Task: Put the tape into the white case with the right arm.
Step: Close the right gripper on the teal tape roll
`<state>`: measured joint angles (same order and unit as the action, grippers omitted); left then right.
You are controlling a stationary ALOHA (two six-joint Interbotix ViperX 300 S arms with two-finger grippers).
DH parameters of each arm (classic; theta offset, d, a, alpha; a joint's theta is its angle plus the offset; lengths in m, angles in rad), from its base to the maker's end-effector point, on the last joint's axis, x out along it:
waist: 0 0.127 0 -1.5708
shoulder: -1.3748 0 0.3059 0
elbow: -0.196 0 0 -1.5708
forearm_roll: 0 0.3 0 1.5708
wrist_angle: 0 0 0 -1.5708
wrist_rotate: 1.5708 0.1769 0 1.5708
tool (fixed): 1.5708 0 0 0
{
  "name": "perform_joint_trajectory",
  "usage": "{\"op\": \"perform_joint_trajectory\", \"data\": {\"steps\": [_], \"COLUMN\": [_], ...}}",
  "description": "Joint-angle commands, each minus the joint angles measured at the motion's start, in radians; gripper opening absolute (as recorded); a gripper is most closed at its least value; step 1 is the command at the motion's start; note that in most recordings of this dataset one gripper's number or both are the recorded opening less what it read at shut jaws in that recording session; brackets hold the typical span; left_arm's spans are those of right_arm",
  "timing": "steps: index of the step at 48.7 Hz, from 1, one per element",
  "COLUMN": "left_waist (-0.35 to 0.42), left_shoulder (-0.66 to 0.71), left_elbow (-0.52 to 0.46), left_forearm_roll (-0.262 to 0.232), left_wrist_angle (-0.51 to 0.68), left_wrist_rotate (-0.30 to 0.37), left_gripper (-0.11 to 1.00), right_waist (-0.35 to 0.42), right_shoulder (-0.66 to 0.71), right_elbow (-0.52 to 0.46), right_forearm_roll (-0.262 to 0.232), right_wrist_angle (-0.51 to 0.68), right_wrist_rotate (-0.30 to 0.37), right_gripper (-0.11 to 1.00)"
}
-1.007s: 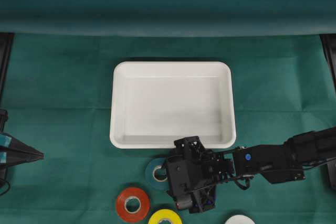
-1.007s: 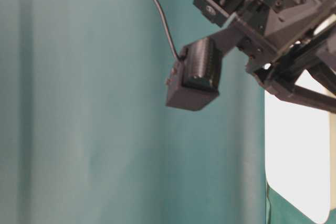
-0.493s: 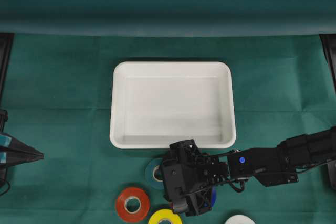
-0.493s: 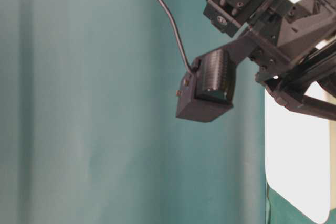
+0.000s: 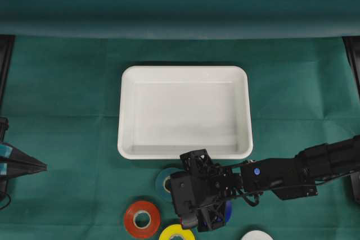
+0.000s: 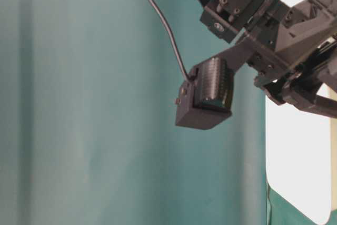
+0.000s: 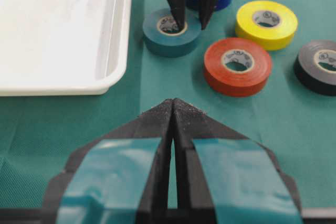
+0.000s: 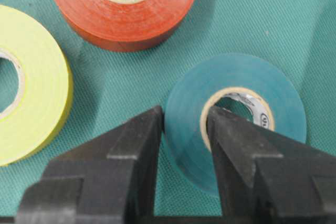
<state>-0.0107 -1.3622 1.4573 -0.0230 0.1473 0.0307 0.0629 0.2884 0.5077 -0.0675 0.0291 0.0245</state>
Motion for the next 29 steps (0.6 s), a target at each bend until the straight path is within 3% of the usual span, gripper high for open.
{"op": "perform_joint_trajectory", "data": {"steps": [1,29], "left_waist": [0.0,0.0], "left_shoulder": [0.011,0.011], "left_elbow": [-0.011,-0.011], "left_forearm_roll": [0.0,0.0], "left_wrist_angle": [-0.009,-0.009], "left_wrist_rotate": [0.0,0.0], "left_gripper": [0.0,0.0], "right_waist": [0.006,0.041], "right_shoulder": [-0.025,-0.176], "right_elbow": [-0.023,-0.034], "right_forearm_roll": [0.0,-0.005], "right_wrist_angle": [0.002,0.026], "right_wrist_rotate": [0.002,-0.002], "right_gripper": [0.0,0.0]}}
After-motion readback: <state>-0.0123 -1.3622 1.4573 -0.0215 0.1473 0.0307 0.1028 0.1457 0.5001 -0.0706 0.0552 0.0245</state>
